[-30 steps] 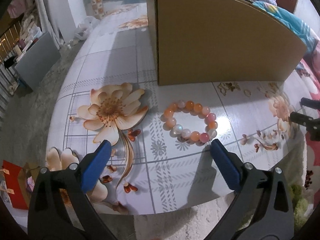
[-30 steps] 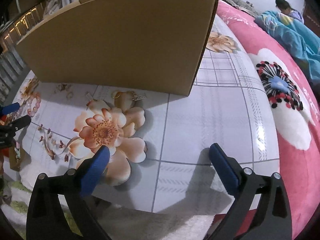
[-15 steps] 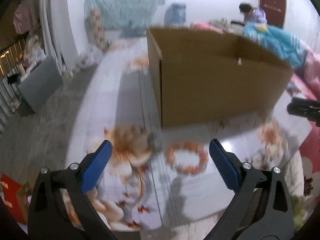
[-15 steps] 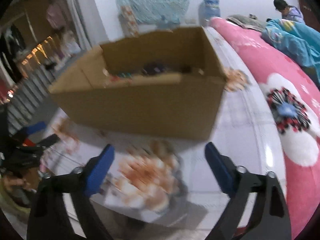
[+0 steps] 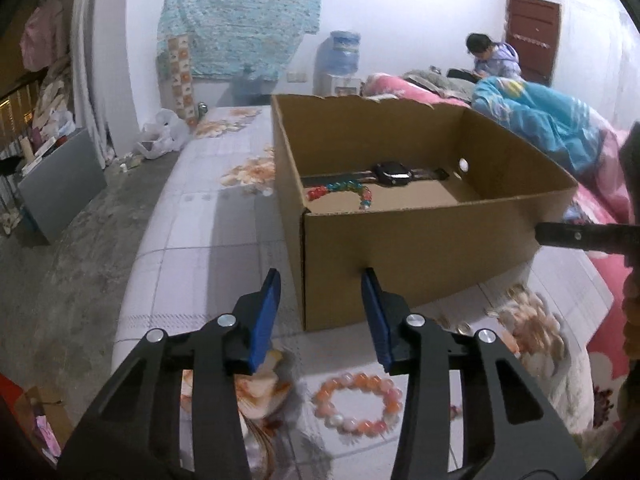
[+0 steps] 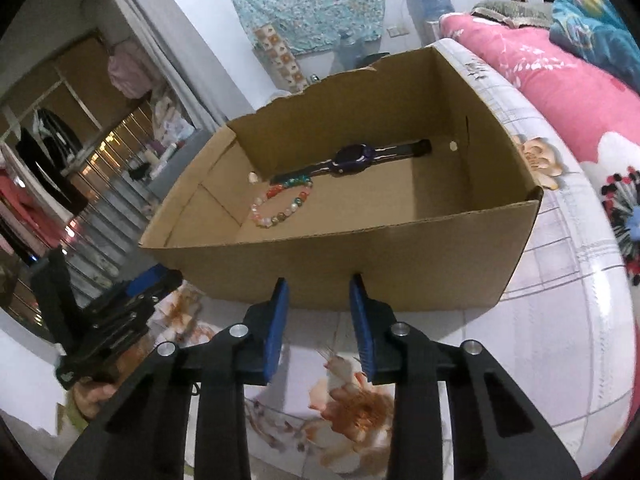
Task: Organize jewelry
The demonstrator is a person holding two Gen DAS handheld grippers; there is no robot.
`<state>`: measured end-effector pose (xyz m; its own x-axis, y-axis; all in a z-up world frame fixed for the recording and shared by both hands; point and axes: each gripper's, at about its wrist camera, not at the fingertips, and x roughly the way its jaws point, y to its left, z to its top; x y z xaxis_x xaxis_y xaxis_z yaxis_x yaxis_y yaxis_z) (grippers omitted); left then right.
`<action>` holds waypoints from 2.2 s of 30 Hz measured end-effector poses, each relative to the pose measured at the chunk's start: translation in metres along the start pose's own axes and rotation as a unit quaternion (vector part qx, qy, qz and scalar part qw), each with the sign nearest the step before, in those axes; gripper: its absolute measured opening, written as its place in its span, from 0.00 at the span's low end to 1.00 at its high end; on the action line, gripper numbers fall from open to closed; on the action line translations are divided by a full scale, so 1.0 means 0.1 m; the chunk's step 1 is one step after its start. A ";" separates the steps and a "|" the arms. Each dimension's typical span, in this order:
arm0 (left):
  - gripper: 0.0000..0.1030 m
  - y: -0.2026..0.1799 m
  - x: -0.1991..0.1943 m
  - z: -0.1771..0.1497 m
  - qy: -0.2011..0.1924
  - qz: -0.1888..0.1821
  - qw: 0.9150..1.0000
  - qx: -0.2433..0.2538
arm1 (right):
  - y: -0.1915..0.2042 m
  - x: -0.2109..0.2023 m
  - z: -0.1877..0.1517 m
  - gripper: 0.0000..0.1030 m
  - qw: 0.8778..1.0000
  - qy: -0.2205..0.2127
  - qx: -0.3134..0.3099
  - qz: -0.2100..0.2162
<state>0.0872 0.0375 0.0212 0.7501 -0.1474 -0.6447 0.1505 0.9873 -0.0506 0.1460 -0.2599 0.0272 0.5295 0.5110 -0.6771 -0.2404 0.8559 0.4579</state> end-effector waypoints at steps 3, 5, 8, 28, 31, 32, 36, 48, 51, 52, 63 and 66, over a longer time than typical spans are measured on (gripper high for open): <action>0.38 0.01 -0.06 -0.04 0.006 -0.024 1.000 -0.006 | -0.01 -0.03 -0.06 0.30 1.000 -0.006 0.006 0.007; 0.38 -0.05 -0.13 -0.11 0.016 -0.056 0.998 0.010 | -0.01 -0.09 -0.14 0.30 1.000 -0.010 0.000 0.009; 0.38 -0.30 -0.18 -0.30 0.043 -0.064 0.995 0.064 | -0.04 -0.15 -0.22 0.30 1.000 -0.008 -0.004 0.005; 0.16 -0.24 -0.10 -0.69 0.126 0.029 0.988 0.083 | -0.17 -0.24 -0.63 0.30 0.999 0.025 -0.009 -0.027; 0.25 -0.24 -0.20 -0.67 0.112 0.020 0.990 0.077 | -0.15 -0.21 -0.67 0.30 0.999 0.028 -0.021 -0.027; 0.29 -0.24 -0.21 -0.65 0.106 0.017 0.991 0.077 | -0.13 -0.19 -0.68 0.30 0.999 0.030 -0.026 -0.026; 0.31 -0.37 -0.30 -0.56 0.082 -0.008 0.993 0.081 | -0.08 -0.14 -0.70 0.30 0.998 0.035 -0.045 -0.018; 0.30 -0.87 0.03 -0.42 0.087 -0.121 0.984 0.098 | 0.05 0.15 -0.63 0.30 0.996 0.043 -0.073 0.003; 0.24 -1.02 0.18 -0.43 0.105 -0.125 0.980 0.111 | 0.02 0.16 -0.62 0.30 0.997 0.042 -0.071 0.005; 0.22 -1.04 0.25 -0.44 0.113 -0.125 0.979 0.112 | 0.01 0.15 -0.63 0.30 0.997 0.042 -0.070 0.004; 0.15 -1.22 0.42 -0.38 0.118 -0.101 0.977 0.147 | -0.05 0.14 -0.65 0.30 0.997 0.035 -0.065 0.002; 0.11 -1.26 0.41 -0.39 0.116 -0.103 0.976 0.155 | -0.06 0.12 -0.66 0.30 0.997 0.031 -0.067 0.001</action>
<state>0.0743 -0.0909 -0.0285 0.5225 -0.2870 -0.8029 0.4965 0.8679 0.0129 0.0999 -0.2540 -0.0215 0.4780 0.5131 -0.7129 -0.3497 0.8557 0.3814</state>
